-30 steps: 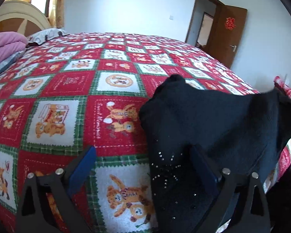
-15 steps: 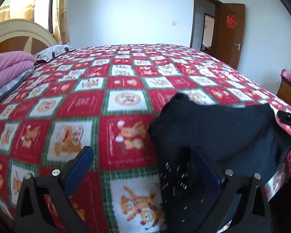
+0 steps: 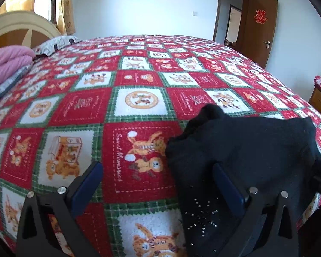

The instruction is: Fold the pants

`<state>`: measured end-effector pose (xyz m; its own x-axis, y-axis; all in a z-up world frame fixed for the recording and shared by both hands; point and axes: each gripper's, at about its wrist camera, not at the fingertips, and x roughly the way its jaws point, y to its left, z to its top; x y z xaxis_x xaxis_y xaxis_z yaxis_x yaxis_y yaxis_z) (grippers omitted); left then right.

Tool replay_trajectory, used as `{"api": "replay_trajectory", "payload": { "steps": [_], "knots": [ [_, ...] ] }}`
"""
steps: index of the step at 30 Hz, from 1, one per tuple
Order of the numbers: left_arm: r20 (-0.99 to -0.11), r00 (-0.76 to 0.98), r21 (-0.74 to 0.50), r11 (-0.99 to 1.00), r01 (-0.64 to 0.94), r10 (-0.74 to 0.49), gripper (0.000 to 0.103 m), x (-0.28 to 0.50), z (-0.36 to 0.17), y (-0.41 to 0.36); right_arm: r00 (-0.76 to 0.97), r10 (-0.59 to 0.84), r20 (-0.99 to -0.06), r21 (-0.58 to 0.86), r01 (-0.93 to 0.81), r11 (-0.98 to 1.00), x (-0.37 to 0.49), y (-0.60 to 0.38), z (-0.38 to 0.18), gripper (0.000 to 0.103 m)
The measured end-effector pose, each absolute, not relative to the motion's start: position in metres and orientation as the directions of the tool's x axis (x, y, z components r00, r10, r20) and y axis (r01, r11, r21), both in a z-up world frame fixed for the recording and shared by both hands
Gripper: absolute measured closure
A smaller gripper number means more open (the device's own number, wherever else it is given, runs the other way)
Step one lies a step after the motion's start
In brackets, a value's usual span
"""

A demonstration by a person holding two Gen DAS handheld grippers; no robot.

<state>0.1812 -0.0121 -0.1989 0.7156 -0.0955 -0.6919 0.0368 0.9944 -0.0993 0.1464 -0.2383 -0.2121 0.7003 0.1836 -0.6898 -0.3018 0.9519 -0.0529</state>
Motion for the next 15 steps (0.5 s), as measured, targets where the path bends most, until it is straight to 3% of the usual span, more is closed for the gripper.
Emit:
{"api": "replay_trajectory", "payload": {
  "steps": [10, 15],
  "knots": [
    [-0.695, 0.71, -0.117, 0.992, 0.046, -0.115, 0.0, 0.181, -0.199, -0.012, 0.69, 0.109, -0.716, -0.186, -0.338, 0.922, 0.143, -0.23, -0.229, 0.044],
    [-0.692, 0.71, -0.137, 0.99, 0.046, -0.129, 0.0, 0.168, -0.192, -0.005, 0.686, 0.139, -0.714, -0.143, -0.337, 0.93, 0.144, -0.235, -0.221, 0.044]
  ]
}}
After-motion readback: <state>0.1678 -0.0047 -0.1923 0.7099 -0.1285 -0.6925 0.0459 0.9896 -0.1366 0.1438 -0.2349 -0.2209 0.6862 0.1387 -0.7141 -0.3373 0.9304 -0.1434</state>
